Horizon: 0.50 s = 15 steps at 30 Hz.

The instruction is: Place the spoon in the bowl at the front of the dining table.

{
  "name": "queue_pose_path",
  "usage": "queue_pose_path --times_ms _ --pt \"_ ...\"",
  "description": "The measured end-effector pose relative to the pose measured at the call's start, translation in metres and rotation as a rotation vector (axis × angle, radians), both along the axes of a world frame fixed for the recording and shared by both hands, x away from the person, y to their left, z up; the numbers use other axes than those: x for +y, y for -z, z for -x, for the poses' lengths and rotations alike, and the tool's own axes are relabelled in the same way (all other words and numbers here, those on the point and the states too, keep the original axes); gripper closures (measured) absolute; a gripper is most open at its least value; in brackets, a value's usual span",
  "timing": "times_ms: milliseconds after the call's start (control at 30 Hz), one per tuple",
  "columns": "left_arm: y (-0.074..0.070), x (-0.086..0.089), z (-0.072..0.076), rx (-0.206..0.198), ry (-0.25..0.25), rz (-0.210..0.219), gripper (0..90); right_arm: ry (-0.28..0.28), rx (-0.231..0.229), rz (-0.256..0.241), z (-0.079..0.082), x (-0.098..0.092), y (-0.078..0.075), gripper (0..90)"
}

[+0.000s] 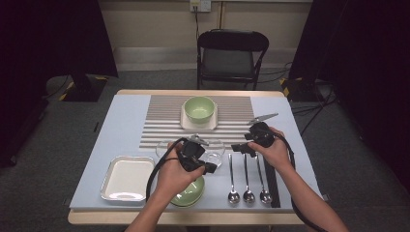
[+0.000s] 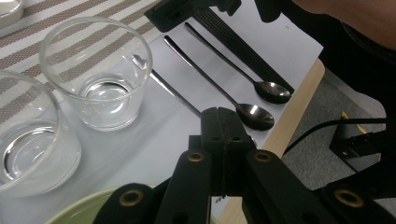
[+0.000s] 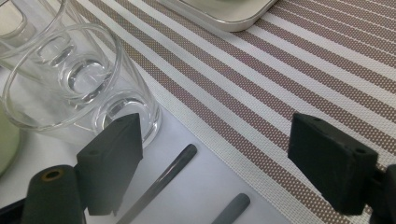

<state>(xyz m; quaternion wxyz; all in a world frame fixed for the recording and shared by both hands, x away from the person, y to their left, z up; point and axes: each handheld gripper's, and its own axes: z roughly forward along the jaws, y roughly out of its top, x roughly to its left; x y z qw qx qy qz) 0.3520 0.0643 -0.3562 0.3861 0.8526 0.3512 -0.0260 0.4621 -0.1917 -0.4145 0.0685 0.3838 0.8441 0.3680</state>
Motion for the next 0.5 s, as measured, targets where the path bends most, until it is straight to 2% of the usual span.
queue_pose_path --times_ms 500 --pt "0.014 -0.027 0.009 0.002 0.014 -0.019 90.0 -0.013 0.01 0.017 0.0 0.006 0.003 16.9"
